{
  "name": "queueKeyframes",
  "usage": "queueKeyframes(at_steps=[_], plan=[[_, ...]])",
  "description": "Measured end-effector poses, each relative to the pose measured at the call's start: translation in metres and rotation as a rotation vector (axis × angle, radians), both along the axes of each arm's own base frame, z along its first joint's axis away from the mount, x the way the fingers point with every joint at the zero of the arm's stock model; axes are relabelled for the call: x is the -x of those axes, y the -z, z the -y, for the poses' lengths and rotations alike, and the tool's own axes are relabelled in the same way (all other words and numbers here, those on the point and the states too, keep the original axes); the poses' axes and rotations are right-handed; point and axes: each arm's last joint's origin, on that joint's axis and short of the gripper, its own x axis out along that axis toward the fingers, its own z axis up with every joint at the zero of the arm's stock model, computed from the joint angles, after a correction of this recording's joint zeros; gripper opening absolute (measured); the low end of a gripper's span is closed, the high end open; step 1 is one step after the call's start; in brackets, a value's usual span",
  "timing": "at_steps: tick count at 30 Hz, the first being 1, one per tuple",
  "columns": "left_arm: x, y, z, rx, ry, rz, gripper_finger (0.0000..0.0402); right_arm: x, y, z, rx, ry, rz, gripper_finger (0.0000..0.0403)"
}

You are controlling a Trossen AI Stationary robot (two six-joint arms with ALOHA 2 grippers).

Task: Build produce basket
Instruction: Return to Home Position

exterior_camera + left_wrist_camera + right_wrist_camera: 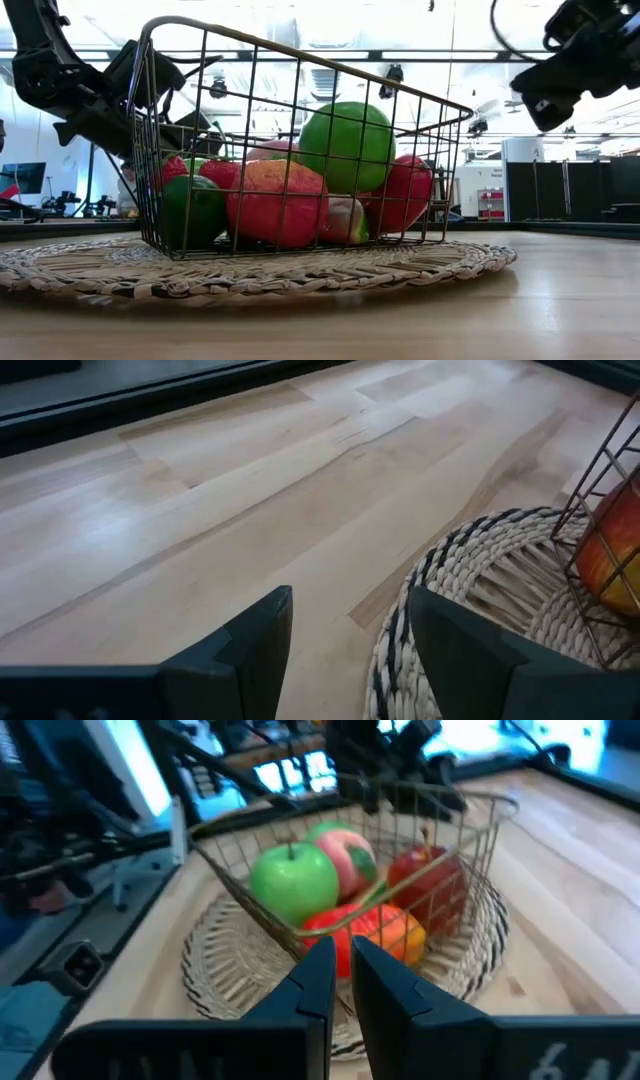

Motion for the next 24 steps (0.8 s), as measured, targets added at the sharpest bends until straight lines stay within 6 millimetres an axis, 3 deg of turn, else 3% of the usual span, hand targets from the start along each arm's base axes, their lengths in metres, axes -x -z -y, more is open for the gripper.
queueKeyframes(at_steps=[4,12,17,24], plan=[[-0.001,0.000,0.000,0.008,0.023,0.007,0.0187,0.018,-0.001,0.006,0.001,-0.027,0.102,0.0027],[-0.001,-0.015,0.000,-0.025,0.139,0.080,0.0178,0.033,0.008,0.010,0.010,-0.038,0.172,0.0027],[0.009,-0.029,-0.003,-0.071,0.182,0.135,0.0126,0.034,0.013,0.010,0.025,-0.057,0.143,0.0027],[0.050,-0.031,0.000,-0.107,0.167,0.242,0.0030,0.034,0.018,0.009,0.048,-0.108,0.111,0.0027]])
